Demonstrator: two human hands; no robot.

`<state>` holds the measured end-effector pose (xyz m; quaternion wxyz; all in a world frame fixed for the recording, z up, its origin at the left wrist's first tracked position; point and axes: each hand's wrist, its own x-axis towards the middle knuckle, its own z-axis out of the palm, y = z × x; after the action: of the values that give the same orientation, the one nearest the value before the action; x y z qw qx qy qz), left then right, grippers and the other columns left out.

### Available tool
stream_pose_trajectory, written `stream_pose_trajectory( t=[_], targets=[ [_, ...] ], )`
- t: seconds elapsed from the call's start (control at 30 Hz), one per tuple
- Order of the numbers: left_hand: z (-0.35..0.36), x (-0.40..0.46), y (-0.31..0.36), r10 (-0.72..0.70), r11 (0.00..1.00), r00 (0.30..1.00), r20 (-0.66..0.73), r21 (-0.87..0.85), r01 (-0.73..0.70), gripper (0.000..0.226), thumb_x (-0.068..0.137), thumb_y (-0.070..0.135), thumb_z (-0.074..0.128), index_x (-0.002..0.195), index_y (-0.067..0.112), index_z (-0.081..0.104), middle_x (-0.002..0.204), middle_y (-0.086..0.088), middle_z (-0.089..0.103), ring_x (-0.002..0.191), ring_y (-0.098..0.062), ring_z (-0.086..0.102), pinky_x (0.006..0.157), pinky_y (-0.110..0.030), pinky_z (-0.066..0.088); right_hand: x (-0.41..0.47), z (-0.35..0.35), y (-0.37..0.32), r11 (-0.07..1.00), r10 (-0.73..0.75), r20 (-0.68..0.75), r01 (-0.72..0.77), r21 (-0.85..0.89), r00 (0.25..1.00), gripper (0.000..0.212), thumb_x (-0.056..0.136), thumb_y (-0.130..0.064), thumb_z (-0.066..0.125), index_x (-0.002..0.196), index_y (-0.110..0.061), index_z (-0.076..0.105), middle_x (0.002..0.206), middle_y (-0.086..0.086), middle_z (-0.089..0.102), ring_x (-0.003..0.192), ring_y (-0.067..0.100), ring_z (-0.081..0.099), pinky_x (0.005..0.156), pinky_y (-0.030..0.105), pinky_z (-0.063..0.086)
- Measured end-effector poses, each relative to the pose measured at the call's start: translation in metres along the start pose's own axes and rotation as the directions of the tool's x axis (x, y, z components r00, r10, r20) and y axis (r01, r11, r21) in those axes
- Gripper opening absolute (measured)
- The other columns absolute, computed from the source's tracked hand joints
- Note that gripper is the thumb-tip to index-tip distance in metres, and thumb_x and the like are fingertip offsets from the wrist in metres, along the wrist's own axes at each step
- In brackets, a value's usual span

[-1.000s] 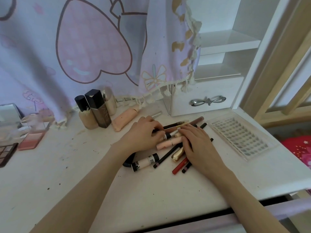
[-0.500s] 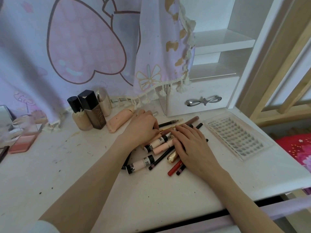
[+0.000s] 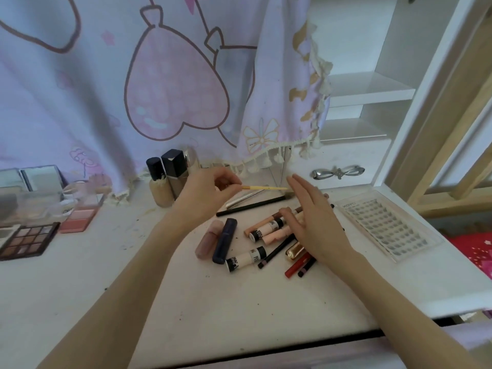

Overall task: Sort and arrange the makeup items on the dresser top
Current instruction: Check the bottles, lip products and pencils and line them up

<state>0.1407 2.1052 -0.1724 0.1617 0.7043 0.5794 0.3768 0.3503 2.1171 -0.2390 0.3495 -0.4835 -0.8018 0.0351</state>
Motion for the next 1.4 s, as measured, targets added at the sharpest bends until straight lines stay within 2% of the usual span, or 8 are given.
stream_pose_trajectory(
  t=[0.1,0.2,0.4,0.57,0.77,1.03,1.23,1.4],
  targets=[
    [-0.024,-0.014,-0.004,-0.008,0.999,1.0,-0.013,-0.048,0.008,0.008,0.083,0.02,0.066,0.08,0.027,0.065,0.078,0.01,0.065,0.074,-0.001,0.057,0.071,-0.012,0.043,0.024,0.007,-0.023,0.975,-0.208,-0.124,0.196,-0.101,0.97,0.035,0.09,-0.029,0.046,0.113,-0.009,0.064,0.108,0.007,0.067,0.102,0.024,0.058,0.089,0.04,0.046],
    [-0.051,-0.034,-0.016,-0.046,0.996,0.996,-0.071,-0.084,0.04,0.01,0.083,0.019,0.066,0.08,0.028,0.064,0.076,0.007,0.067,0.074,-0.006,0.061,0.074,-0.02,0.049,0.036,0.018,-0.06,0.956,-0.288,-0.14,0.294,0.02,0.947,0.029,0.09,-0.024,0.046,0.098,-0.008,0.069,0.084,0.004,0.067,0.08,0.013,0.05,0.068,0.025,0.042],
    [-0.111,-0.098,-0.064,-0.171,0.985,0.942,-0.287,-0.083,0.154,0.016,0.085,0.013,0.063,0.082,0.028,0.062,0.076,0.009,0.063,0.068,-0.001,0.055,0.069,-0.019,0.043,0.037,0.058,-0.149,0.911,-0.339,0.063,0.31,0.273,0.939,0.023,0.091,-0.011,0.048,0.103,-0.003,0.066,0.083,0.008,0.064,0.073,0.015,0.054,0.068,0.016,0.038],
    [-0.16,-0.171,-0.117,-0.215,0.943,0.799,-0.561,0.094,0.319,0.013,0.089,0.005,0.055,0.095,0.014,0.062,0.088,0.005,0.061,0.073,-0.002,0.054,0.066,-0.003,0.038,0.031,0.1,-0.231,0.896,-0.285,0.279,0.152,0.416,0.917,0.014,0.094,-0.015,0.049,0.102,-0.011,0.059,0.082,0.003,0.066,0.078,0.026,0.06,0.073,0.039,0.048],
    [-0.2,-0.26,-0.188,-0.266,0.769,0.68,-0.684,0.275,0.577,0.021,0.089,0.006,0.048,0.101,0.0,0.064,0.103,-0.016,0.062,0.098,-0.034,0.053,0.088,-0.027,0.035,0.015,0.151,-0.323,0.839,-0.33,0.367,0.093,0.536,0.869,0.016,0.089,-0.01,0.049,0.097,-0.008,0.063,0.087,0.011,0.069,0.086,0.031,0.062,0.08,0.043,0.05],
    [-0.199,-0.304,-0.217,-0.364,0.744,0.66,-0.657,0.221,0.63,0.045,0.09,0.003,0.051,0.133,-0.007,0.04,0.139,-0.021,0.04,0.135,-0.032,0.031,0.11,-0.031,0.019,-0.012,0.193,-0.384,0.851,-0.362,0.385,0.133,0.508,0.849,0.015,0.089,-0.012,0.048,0.094,-0.007,0.061,0.091,0.01,0.066,0.09,0.027,0.055,0.078,0.038,0.043],
    [-0.197,-0.309,-0.215,-0.349,0.768,0.644,-0.681,0.186,0.612,0.051,0.093,0.013,0.043,0.141,0.0,0.029,0.14,-0.015,0.038,0.129,-0.028,0.035,0.108,-0.035,0.028,-0.024,0.21,-0.412,0.854,-0.435,0.284,0.291,0.432,0.855,0.017,0.088,-0.014,0.05,0.095,-0.005,0.063,0.109,0.011,0.058,0.099,0.027,0.048,0.086,0.036,0.039],
    [-0.201,-0.32,-0.225,-0.23,0.79,0.691,-0.685,0.283,0.543,0.038,0.09,0.013,0.041,0.124,0.005,0.055,0.132,-0.013,0.048,0.121,-0.027,0.047,0.103,-0.042,0.038,-0.03,0.215,-0.41,0.845,-0.502,0.333,0.369,0.387,0.799,0.02,0.091,-0.02,0.05,0.101,-0.009,0.064,0.111,0.007,0.057,0.101,0.026,0.048,0.085,0.035,0.036]
  ],
)
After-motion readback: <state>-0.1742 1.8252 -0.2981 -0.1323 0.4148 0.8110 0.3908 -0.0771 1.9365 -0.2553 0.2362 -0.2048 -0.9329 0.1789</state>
